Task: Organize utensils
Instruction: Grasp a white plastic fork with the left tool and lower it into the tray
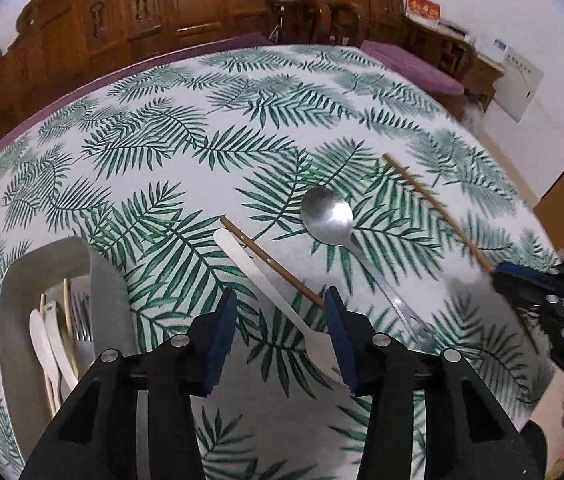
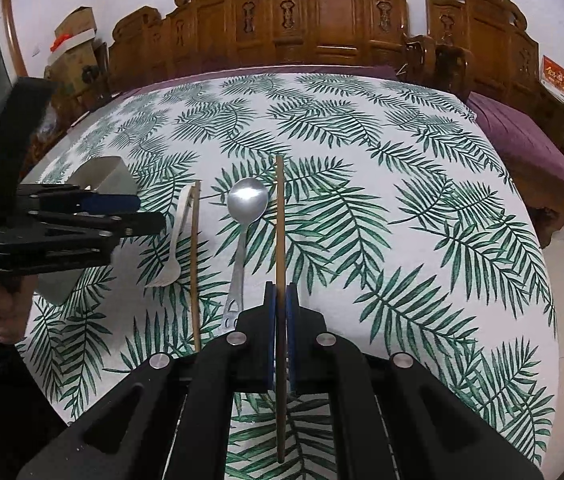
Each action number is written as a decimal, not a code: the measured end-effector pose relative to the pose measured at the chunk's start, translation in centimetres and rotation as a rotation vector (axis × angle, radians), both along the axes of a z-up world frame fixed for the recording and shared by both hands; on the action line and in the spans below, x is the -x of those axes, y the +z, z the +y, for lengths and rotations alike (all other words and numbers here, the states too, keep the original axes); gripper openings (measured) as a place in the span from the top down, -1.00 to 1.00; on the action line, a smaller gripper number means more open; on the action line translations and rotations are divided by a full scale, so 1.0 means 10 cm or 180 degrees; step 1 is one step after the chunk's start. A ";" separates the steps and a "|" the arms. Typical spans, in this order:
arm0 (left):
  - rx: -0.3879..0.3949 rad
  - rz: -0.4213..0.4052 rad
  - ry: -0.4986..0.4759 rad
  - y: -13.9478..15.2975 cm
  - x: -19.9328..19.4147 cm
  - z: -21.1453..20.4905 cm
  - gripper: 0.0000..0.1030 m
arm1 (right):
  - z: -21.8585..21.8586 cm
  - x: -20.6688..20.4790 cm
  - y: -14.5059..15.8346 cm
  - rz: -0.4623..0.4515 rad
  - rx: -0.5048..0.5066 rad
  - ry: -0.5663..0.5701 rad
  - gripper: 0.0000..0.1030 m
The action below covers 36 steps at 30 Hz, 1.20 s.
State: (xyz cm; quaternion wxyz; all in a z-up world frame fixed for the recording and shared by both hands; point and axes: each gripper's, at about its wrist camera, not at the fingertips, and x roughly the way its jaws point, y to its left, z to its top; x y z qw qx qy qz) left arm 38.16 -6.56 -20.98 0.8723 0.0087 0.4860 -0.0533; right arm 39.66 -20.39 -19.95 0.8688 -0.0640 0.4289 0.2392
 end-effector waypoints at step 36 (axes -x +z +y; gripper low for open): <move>-0.0193 0.0023 0.0097 0.31 0.50 0.25 0.89 | 0.26 0.18 0.44 -0.0256 -0.0143 0.0212 0.88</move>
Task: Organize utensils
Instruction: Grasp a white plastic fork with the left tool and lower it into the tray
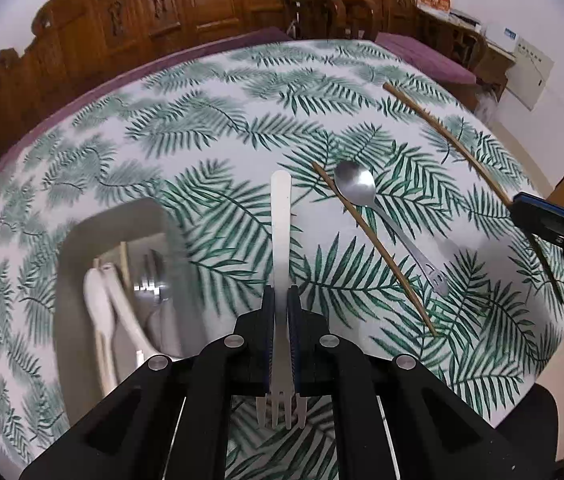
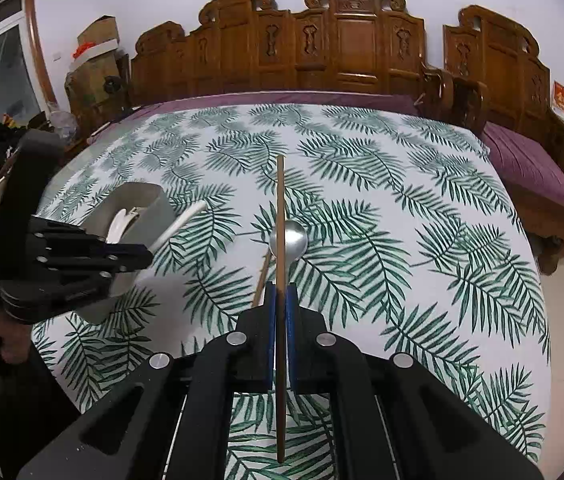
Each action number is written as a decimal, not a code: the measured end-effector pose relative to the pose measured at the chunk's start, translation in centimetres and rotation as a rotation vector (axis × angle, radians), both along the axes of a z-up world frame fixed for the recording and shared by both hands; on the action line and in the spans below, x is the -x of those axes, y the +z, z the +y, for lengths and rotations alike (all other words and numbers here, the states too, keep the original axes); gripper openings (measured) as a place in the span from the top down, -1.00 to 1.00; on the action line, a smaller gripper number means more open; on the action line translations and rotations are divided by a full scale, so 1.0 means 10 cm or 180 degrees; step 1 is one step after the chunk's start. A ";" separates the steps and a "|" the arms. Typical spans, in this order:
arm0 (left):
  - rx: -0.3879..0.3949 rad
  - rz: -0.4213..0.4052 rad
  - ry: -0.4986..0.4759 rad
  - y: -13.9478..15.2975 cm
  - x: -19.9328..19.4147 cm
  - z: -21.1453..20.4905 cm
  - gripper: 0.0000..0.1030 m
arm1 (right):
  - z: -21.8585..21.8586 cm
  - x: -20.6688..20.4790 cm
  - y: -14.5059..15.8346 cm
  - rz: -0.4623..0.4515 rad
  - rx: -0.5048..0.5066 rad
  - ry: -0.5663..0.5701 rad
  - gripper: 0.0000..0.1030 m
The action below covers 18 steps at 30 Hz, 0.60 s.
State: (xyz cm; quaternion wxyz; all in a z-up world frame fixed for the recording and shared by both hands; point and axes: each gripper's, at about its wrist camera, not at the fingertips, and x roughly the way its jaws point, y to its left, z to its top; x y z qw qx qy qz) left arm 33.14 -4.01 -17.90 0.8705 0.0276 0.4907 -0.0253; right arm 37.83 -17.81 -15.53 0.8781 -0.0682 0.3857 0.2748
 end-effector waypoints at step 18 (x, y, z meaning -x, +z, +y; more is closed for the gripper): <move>0.0022 -0.0208 0.0075 0.32 0.37 0.53 0.89 | 0.43 0.31 0.22 -0.0136 -0.0023 0.0343 0.88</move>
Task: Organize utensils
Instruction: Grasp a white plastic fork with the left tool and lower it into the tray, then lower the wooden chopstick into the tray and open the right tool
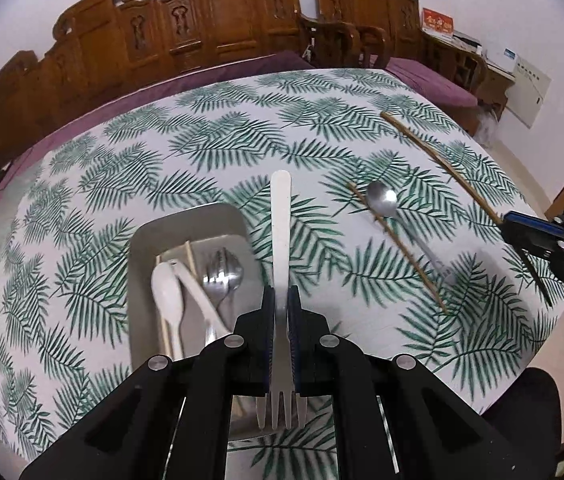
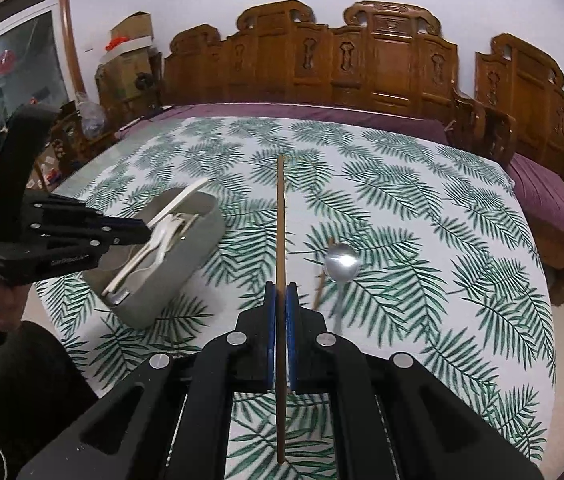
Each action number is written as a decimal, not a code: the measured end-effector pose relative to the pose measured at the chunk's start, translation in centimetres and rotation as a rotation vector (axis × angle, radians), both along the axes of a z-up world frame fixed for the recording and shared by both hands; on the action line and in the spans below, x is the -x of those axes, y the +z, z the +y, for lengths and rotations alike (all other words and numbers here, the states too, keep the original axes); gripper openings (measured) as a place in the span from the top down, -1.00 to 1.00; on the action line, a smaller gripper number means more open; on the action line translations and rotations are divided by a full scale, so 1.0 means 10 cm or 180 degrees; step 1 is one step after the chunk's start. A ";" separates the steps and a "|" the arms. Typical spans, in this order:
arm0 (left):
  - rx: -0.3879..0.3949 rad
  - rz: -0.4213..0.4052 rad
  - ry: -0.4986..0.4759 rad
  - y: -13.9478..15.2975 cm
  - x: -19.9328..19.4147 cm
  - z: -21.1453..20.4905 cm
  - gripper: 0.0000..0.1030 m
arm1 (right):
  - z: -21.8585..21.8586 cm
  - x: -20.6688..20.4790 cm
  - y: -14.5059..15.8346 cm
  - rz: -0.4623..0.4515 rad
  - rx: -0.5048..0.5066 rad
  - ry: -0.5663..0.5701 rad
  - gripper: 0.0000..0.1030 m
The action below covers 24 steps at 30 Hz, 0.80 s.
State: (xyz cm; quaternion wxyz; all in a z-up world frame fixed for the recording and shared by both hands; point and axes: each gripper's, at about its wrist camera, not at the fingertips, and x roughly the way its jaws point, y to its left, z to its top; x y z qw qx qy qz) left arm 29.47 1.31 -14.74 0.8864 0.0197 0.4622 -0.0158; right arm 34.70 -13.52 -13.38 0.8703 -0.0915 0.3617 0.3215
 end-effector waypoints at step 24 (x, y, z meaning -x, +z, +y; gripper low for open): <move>0.0199 0.0294 0.0427 -0.60 -0.09 0.77 0.84 | 0.45 0.13 -0.19 0.0130 0.0118 0.0145 0.88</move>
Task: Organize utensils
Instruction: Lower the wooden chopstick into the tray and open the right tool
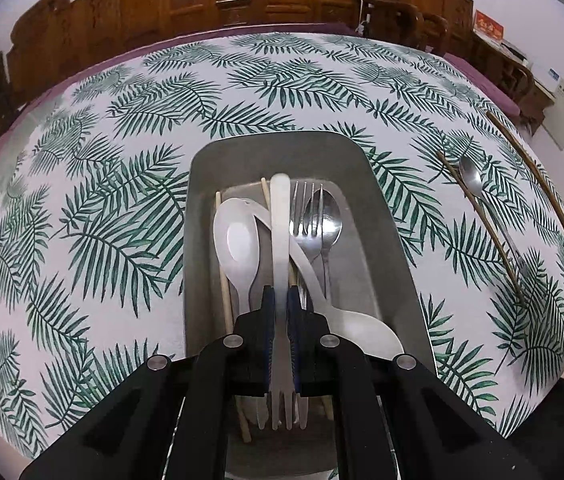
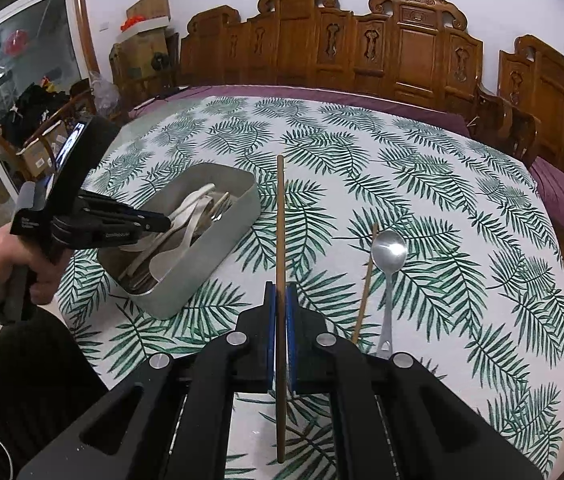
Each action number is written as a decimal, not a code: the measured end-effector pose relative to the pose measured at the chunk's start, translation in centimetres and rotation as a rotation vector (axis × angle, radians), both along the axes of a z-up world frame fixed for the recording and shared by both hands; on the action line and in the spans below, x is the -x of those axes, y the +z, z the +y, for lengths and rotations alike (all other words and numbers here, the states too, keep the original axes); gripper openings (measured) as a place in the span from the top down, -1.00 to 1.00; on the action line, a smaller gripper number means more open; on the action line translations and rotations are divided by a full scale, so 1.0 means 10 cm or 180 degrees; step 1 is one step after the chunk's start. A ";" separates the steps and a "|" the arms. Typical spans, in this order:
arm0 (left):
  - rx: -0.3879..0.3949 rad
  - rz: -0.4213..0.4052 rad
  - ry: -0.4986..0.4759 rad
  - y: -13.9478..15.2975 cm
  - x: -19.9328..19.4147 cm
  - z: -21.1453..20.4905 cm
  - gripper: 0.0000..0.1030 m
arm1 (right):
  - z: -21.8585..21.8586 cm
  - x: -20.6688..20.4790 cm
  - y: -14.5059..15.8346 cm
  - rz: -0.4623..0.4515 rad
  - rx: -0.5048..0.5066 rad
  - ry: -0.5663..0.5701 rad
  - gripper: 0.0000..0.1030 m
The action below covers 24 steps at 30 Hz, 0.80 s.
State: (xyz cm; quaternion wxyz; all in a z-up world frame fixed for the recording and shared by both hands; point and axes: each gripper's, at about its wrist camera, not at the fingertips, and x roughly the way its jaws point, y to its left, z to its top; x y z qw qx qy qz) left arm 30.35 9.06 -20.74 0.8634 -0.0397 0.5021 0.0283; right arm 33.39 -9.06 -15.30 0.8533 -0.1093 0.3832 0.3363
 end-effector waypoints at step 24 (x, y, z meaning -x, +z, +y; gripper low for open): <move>-0.0038 -0.0464 0.0033 0.71 0.74 0.55 0.31 | 1.16 -0.09 0.01 0.0260 -0.0163 0.0088 0.88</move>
